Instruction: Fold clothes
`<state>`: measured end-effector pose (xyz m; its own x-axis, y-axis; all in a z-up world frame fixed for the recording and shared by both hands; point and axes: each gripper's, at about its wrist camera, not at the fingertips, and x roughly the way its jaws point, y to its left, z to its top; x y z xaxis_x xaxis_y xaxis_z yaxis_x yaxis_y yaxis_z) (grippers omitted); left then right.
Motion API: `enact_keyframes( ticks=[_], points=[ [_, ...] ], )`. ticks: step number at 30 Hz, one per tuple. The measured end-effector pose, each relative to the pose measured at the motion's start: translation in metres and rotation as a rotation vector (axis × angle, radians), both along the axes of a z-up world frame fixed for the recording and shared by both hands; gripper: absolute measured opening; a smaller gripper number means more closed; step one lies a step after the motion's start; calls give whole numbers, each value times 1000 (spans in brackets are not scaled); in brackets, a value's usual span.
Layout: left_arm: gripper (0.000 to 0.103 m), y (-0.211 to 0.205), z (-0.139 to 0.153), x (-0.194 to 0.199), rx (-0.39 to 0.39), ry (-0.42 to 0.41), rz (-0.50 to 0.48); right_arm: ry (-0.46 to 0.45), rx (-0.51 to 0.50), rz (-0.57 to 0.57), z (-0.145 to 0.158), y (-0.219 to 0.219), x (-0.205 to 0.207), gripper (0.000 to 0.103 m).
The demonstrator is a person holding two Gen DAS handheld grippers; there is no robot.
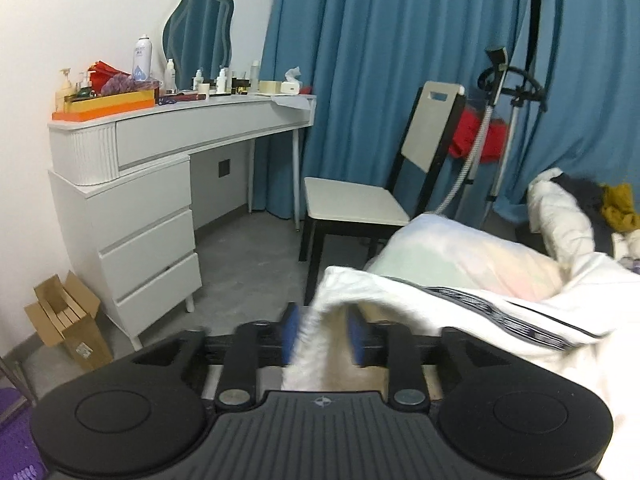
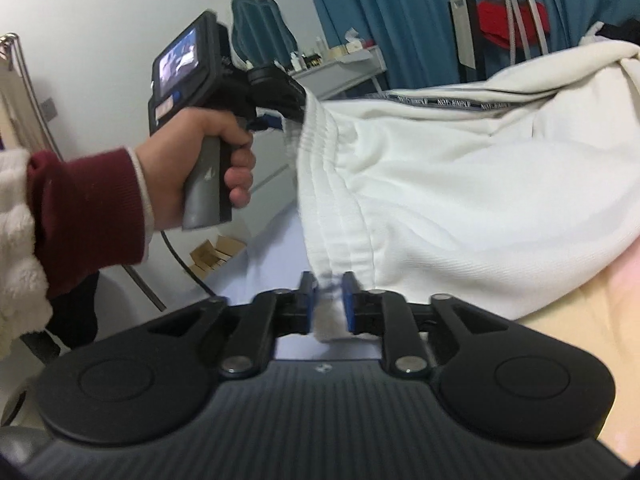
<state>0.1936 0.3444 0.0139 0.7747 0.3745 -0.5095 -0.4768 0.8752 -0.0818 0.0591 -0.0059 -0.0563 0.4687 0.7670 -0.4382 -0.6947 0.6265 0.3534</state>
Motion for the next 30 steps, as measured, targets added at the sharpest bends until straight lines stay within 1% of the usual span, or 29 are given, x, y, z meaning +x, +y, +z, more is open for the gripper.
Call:
enact_keyframes(
  ticks=[1, 2, 3, 5, 7, 9, 10, 13, 16, 20, 22, 25, 28, 30],
  points=[
    [49, -2, 1, -10, 5, -4, 1, -12, 2, -2, 0, 7, -2, 60],
    [57, -6, 3, -23, 13, -8, 7, -26, 15, -13, 2, 6, -6, 71],
    [61, -10, 5, -36, 18, -15, 11, -42, 33, -28, 6, 1, -12, 88],
    [79, -21, 11, -62, 17, -41, 10, -65, 32, -46, 15, -6, -20, 88],
    [88, -34, 18, -90, 15, -72, 4, -88, 23, -55, 23, -11, -26, 87],
    [88, -52, 28, -113, 33, -84, -16, -131, 10, -65, 34, -20, -33, 87],
    [89, -64, 34, -124, 45, -87, -40, -157, 4, -71, 39, -24, -35, 87],
    [90, -104, 50, -157, 52, -115, -120, -195, 2, -84, 55, -43, -41, 87],
    [90, -155, 66, -185, 68, -144, -211, -227, 4, -123, 71, -71, -48, 87],
    [90, -222, 75, -218, 75, -165, -324, -279, -8, -171, 88, -113, -49, 87],
    [90, -253, 74, -231, 80, -175, -369, -303, -26, -205, 94, -136, -48, 87],
    [91, -292, 64, -246, 58, -194, -417, -315, -56, -263, 97, -171, -43, 87],
    [91, -318, 45, -256, 54, -194, -459, -333, -70, -344, 95, -206, -39, 87],
    [91, -329, 28, -260, 53, -189, -478, -328, -46, -401, 87, -228, -38, 87]
  ],
)
